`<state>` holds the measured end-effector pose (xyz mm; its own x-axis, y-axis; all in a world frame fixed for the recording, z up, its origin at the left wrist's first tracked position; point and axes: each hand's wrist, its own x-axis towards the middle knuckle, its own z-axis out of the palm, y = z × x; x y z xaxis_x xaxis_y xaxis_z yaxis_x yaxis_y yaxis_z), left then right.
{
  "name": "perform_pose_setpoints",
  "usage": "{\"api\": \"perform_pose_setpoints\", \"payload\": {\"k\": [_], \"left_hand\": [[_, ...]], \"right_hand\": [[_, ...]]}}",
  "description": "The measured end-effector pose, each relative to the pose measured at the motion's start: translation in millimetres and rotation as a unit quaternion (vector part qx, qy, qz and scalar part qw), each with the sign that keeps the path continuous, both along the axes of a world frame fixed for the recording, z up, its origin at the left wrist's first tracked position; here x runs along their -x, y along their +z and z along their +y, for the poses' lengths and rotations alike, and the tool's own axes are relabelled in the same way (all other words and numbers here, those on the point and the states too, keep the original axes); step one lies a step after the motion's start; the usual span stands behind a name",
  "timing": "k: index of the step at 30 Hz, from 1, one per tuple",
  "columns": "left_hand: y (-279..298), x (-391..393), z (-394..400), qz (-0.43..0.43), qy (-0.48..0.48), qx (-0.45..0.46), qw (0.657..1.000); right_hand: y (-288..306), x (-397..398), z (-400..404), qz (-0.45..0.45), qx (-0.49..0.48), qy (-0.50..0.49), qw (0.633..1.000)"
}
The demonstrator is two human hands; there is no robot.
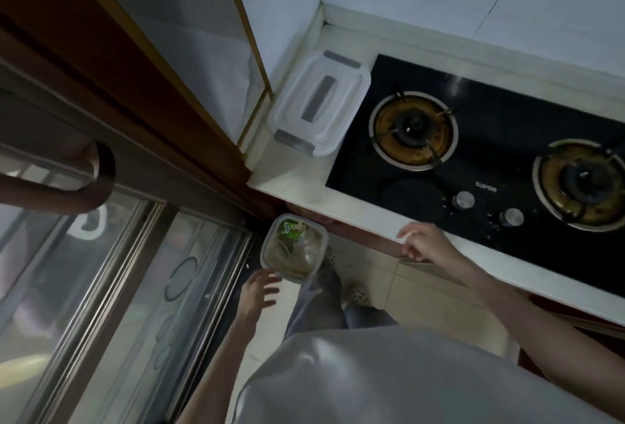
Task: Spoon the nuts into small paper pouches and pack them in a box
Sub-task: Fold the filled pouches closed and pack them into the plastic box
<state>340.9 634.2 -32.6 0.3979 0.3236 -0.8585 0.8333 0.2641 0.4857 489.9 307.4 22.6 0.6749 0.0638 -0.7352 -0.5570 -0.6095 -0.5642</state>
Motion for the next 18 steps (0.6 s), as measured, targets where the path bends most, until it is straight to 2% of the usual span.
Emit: {"api": "perform_pose_setpoints", "payload": {"k": [3, 8, 11, 14, 18], "left_hand": [[26, -62, 3, -0.062, -0.014, 0.012, 0.998], [53, -160, 4, -0.133, -0.015, 0.046, 0.990], [63, -190, -1, -0.137, 0.011, 0.078, 0.987], [67, -213, -1, -0.156, 0.038, 0.102, 0.982], [62, -248, -8, -0.094, 0.070, 0.089, 0.989]], "right_hand": [[16, -50, 39, -0.013, -0.022, -0.001, 1.000], [26, -139, 90, -0.096, -0.037, 0.000, 0.995], [32, -188, 106, -0.138, -0.030, -0.009, 0.990], [36, -232, 115, -0.227, 0.024, 0.036, 0.973], [32, -276, 127, -0.289, 0.105, 0.100, 0.946]]}}
